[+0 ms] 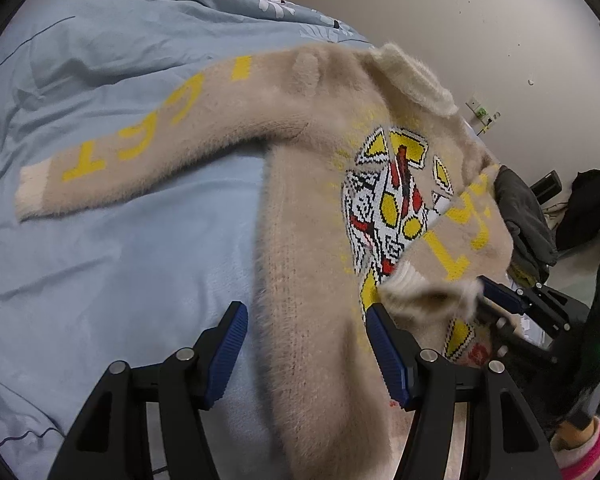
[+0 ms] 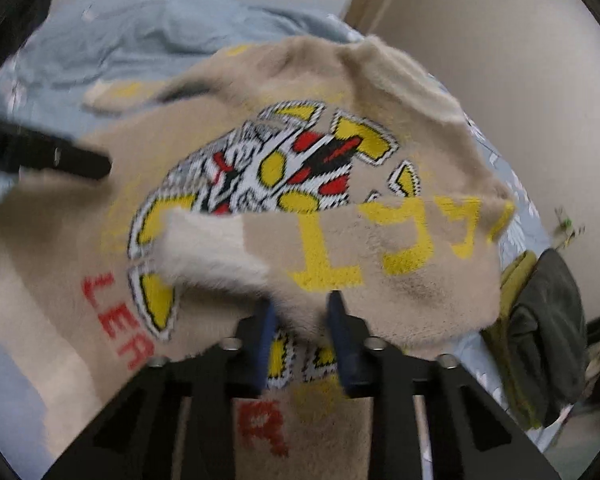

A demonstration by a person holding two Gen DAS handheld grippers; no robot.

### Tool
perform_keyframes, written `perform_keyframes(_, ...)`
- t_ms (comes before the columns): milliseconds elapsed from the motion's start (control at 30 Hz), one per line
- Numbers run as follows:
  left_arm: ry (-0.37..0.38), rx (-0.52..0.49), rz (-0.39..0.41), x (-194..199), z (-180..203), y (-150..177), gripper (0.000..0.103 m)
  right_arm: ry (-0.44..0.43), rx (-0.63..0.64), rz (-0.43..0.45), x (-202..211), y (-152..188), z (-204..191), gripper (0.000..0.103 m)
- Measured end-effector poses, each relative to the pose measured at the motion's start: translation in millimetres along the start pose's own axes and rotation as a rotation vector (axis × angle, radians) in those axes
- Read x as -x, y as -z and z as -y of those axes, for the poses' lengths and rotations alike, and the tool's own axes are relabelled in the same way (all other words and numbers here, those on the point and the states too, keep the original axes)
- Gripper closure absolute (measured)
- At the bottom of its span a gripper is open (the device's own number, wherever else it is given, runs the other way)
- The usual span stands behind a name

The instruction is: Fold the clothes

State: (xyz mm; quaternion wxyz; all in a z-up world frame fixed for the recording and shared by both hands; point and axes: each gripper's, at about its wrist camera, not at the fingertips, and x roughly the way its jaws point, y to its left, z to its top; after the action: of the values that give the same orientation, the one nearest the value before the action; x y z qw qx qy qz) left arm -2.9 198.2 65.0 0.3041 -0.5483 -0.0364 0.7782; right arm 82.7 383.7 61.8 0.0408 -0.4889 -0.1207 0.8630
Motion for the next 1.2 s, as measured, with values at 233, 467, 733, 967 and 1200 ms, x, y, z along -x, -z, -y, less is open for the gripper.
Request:
perform_keyframes(233,0.032,0.024,0.004,1.3,-5.7,0.8,0.037,-0.174,-0.315,0.117,35.9,-5.2,49.2,0.094)
perform_keyframes(467,0.061,0.054,-0.001,1.1,-9.9,0.6,0.037,-0.168,-0.682,0.344,87.3,11.0,156.8,0.096)
perform_keyframes(733,0.085,0.084,-0.013,-0.3,-17.3,-4.9,0.037,0.127,-0.908,0.39,105.0,48.5,258.3,0.096)
perform_keyframes(967,0.1,0.111,-0.029,-4.0,-21.7,-12.2,0.037,0.208,-1.173,0.298,52.3,95.7,314.6,0.096)
perform_keyframes(1200,0.107,0.13,-0.038,-8.6,-25.1,-17.0,0.037,0.252,-1.323,0.196,19.9,134.9,332.3,0.096)
